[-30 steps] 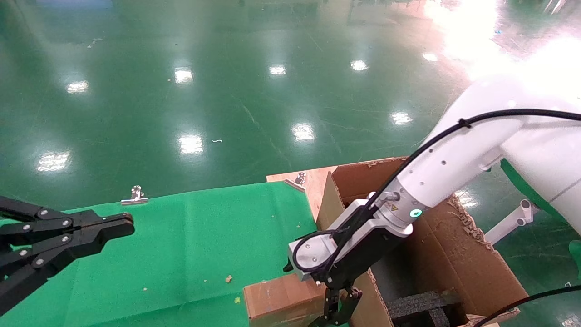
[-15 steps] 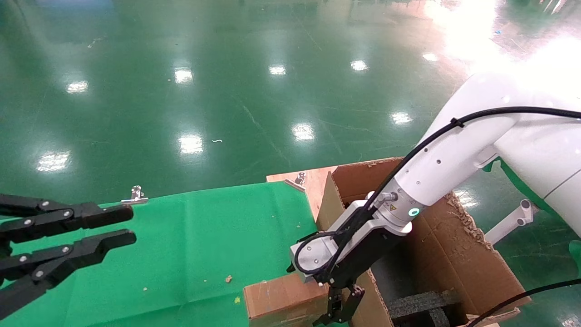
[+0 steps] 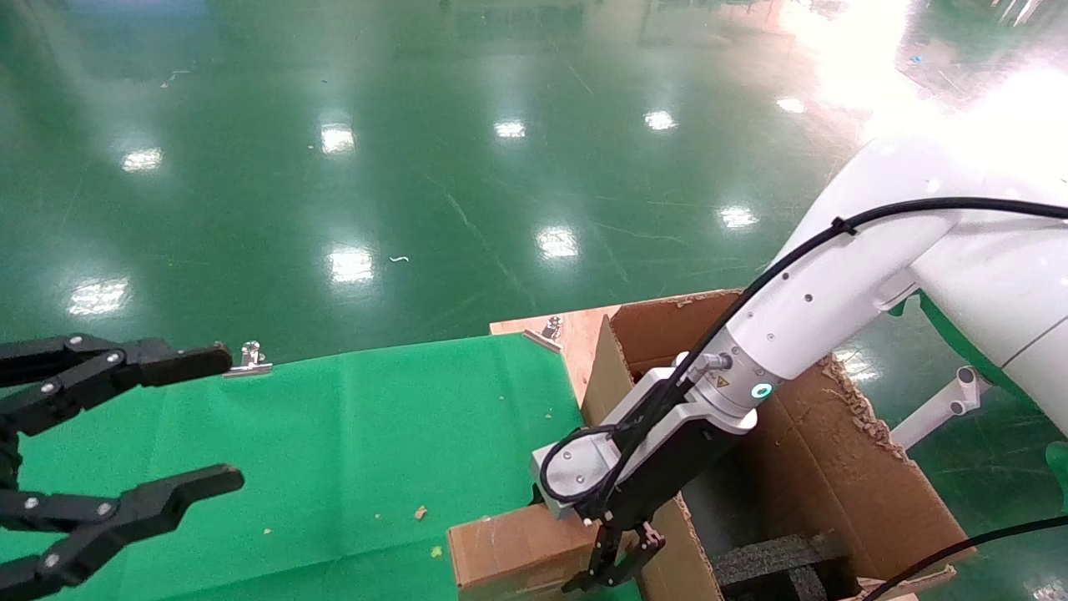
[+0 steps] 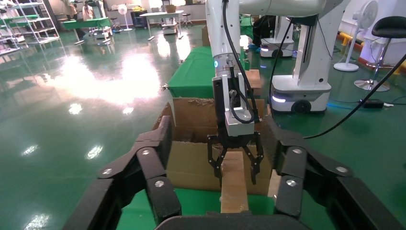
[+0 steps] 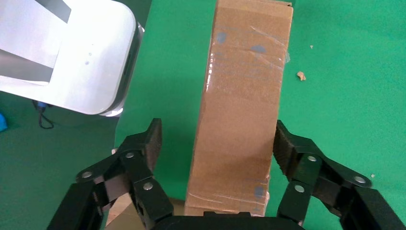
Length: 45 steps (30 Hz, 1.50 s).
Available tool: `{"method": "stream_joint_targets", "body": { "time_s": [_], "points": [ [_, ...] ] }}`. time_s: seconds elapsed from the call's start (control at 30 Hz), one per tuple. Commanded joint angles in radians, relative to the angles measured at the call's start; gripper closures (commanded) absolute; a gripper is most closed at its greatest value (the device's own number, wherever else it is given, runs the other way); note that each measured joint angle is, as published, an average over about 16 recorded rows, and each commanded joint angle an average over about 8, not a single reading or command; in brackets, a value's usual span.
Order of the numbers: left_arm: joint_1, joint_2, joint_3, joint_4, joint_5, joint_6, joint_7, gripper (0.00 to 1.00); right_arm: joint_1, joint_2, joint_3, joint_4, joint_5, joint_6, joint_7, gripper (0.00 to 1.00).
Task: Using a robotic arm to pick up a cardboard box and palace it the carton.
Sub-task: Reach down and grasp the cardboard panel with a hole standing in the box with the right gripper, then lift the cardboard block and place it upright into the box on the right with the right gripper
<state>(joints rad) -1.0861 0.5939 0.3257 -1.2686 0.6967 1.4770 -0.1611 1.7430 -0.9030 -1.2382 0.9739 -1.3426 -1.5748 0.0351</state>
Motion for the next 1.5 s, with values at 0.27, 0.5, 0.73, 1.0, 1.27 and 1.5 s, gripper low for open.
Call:
{"method": "stream_joint_targets", "body": {
  "time_s": [0.27,0.5,0.73,1.0,1.27,1.5],
  "points": [
    [0.0,0.0,0.0,0.0,0.0,0.0,0.0,0.0,-0.002,0.001,0.003,0.001,0.001,0.001,0.001,1.0],
    [0.0,0.0,0.0,0.0,0.0,0.0,0.0,0.0,-0.002,0.001,0.003,0.001,0.002,0.0,0.002,1.0],
    [0.0,0.0,0.0,0.0,0.0,0.0,0.0,0.0,0.003,0.006,0.007,-0.006,0.018,0.01,0.004,1.0],
    [0.0,0.0,0.0,0.0,0.0,0.0,0.0,0.0,0.107,0.0,0.031,-0.065,0.069,0.002,-0.012,1.0],
    [0.0,0.0,0.0,0.0,0.0,0.0,0.0,0.0,0.275,-0.034,0.016,-0.157,0.09,-0.01,-0.068,1.0],
    [0.0,0.0,0.001,0.0,0.0,0.0,0.0,0.0,0.387,-0.067,-0.021,-0.232,0.128,-0.015,-0.125,1.0]
  ]
}}
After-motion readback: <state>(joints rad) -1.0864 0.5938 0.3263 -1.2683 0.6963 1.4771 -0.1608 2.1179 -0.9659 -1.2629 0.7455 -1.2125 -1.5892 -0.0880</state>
